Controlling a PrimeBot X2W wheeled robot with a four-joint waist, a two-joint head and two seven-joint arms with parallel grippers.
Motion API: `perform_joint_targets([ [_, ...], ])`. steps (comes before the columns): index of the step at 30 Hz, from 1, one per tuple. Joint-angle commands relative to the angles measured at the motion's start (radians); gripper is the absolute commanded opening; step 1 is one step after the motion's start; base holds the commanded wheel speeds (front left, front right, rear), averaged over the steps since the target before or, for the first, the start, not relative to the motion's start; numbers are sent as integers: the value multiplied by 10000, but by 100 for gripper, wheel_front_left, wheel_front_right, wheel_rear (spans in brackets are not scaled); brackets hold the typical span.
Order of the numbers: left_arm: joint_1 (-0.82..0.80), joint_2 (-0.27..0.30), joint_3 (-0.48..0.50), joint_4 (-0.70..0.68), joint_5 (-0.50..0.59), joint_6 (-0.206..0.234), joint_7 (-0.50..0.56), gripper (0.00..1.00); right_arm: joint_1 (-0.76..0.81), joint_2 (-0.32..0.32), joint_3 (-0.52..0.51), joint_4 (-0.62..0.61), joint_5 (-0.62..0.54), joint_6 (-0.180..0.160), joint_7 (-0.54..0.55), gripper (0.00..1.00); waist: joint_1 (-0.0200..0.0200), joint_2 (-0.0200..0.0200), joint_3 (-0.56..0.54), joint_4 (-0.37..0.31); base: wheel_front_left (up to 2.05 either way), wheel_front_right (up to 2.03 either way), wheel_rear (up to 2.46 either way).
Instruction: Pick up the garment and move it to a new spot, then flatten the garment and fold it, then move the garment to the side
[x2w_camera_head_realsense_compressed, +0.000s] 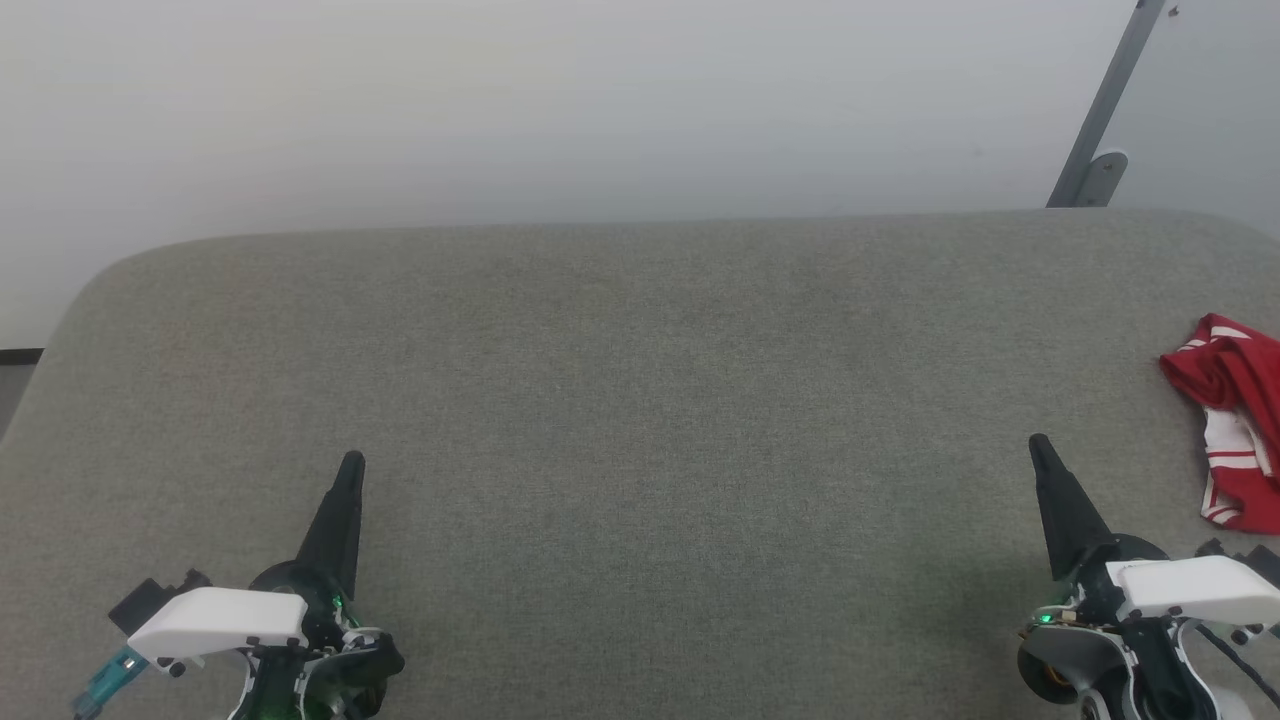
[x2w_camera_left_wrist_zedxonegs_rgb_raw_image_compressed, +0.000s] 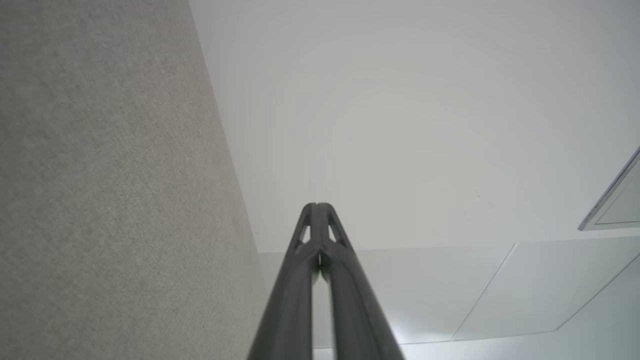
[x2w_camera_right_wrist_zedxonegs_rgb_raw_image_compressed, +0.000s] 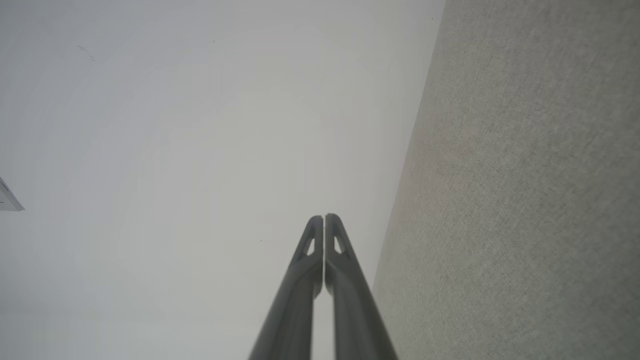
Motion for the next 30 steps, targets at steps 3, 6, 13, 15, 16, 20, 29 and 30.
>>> perform_joint_targets([
  [3, -116, -22, 22, -3, -37, -29, 32, 0, -57, 34, -3, 27, 45, 4, 26, 0, 0, 0, 0, 0, 0, 0, 0],
  [6, -116, -22, 22, -3, -37, -29, 32, 0, -57, 34, -1, 27, 45, 4, 26, 0, 0, 0, 0, 0, 0, 0, 0],
  [13, -116, -22, 21, -3, -37, -29, 32, 0, -57, 34, -1, 27, 45, 4, 26, 0, 0, 0, 0, 0, 0, 0, 0],
  [15, -116, -22, 23, -3, -37, -29, 32, 0, -57, 34, -1, 27, 45, 4, 26, 0, 0, 0, 0, 0, 0, 0, 0],
  [16, -116, -22, 23, -3, -37, -29, 31, 0, -57, 34, -3, 27, 45, 4, 26, 0, 0, 0, 0, 0, 0, 0, 0],
  [20, -116, -22, 23, -3, -37, -29, 31, 0, -57, 34, -1, 27, 45, 4, 26, 0, 0, 0, 0, 0, 0, 0, 0],
  [29, -116, -22, 22, -3, -38, -29, 31, 0, -57, 34, 1, 27, 45, 4, 26, 0, 0, 0, 0, 0, 0, 0, 0],
  [30, -116, -22, 22, -3, -38, -29, 31, 0, -57, 34, -2, 27, 45, 4, 26, 0, 0, 0, 0, 0, 0, 0, 0],
])
